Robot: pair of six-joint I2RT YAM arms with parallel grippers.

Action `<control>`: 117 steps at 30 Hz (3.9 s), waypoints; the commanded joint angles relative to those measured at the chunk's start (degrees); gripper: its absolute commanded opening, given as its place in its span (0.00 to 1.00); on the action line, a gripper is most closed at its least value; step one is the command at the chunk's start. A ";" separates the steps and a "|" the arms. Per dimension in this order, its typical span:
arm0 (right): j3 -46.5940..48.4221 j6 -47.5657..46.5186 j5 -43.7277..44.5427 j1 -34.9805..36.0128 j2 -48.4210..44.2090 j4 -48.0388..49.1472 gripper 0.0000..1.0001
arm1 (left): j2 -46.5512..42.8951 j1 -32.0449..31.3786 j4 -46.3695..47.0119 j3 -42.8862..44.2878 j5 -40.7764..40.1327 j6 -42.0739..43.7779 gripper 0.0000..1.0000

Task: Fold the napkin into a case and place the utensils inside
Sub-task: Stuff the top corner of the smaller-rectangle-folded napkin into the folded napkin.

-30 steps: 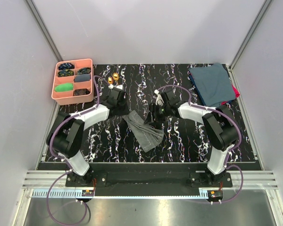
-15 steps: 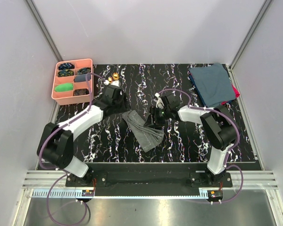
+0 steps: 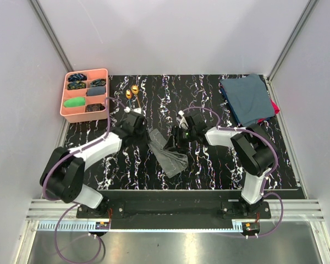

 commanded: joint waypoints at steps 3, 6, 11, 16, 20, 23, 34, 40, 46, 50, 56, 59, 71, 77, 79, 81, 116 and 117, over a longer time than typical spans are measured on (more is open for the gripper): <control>-1.64 5.17 -0.08 1.97 1.41 6.85 0.48 | -7.31 -4.64 4.33 -5.43 2.43 -6.19 0.28; -3.14 7.37 0.09 2.15 1.15 9.58 0.48 | -6.97 -6.14 6.95 -8.32 4.53 -8.56 0.20; -3.32 7.38 0.54 2.50 0.18 8.71 0.48 | -5.47 -7.90 10.31 -12.20 7.00 -11.20 0.11; 1.77 -8.40 9.20 4.95 -3.42 -8.48 0.58 | -7.49 -8.95 11.45 -14.30 7.35 -12.61 0.09; 5.73 -16.00 17.31 7.59 -6.67 -21.41 0.69 | -9.25 -9.74 11.80 -15.45 7.88 -13.93 0.08; 6.96 -19.07 19.25 8.12 -8.61 -26.68 0.73 | -10.04 -9.84 12.42 -16.06 8.32 -14.90 0.07; 4.95 -22.95 22.77 10.76 -11.95 -32.95 0.82 | -8.46 -10.54 14.62 -16.77 11.22 -17.62 0.05; 3.45 -21.98 23.83 11.64 -13.97 -33.83 0.72 | -7.41 -11.50 15.85 -17.82 11.40 -19.29 0.01; 2.75 -21.19 23.91 12.17 -14.59 -33.66 0.56 | -5.48 -12.91 16.90 -18.70 10.43 -20.26 0.00; 3.28 -20.67 23.65 12.96 -13.71 -33.39 0.40 | -4.15 -13.88 17.25 -18.97 9.38 -20.87 0.00; 4.94 -17.33 21.99 15.06 -12.13 -32.95 0.21 | -2.75 -16.33 19.36 -20.19 7.27 -22.63 0.00; 5.56 -14.61 20.41 15.77 -10.72 -32.34 0.15 | -1.87 -17.82 20.59 -20.81 5.95 -23.59 0.00; 3.80 -8.10 19.69 15.86 -9.58 -28.91 0.11 | -4.41 -19.24 17.61 -18.09 11.12 -21.14 0.00; 3.28 -8.01 19.78 15.86 -9.58 -29.17 0.10 | -9.33 -19.24 15.85 -21.25 10.96 -22.89 0.00; 3.10 -8.01 20.04 15.94 -9.84 -29.17 0.10 | -10.30 -19.33 15.94 -22.30 10.87 -23.33 0.00; 3.10 -8.18 20.13 15.86 -10.02 -29.44 0.10 | -9.87 -19.41 16.29 -23.18 10.60 -23.68 0.00; -1.56 -3.09 17.23 18.41 -2.11 -21.00 0.14 | -18.27 -17.07 11.91 -24.42 6.29 -20.09 0.11; -1.65 -3.09 17.32 18.41 -2.11 -21.09 0.14 | -19.43 -15.39 11.55 -23.89 6.99 -19.39 0.13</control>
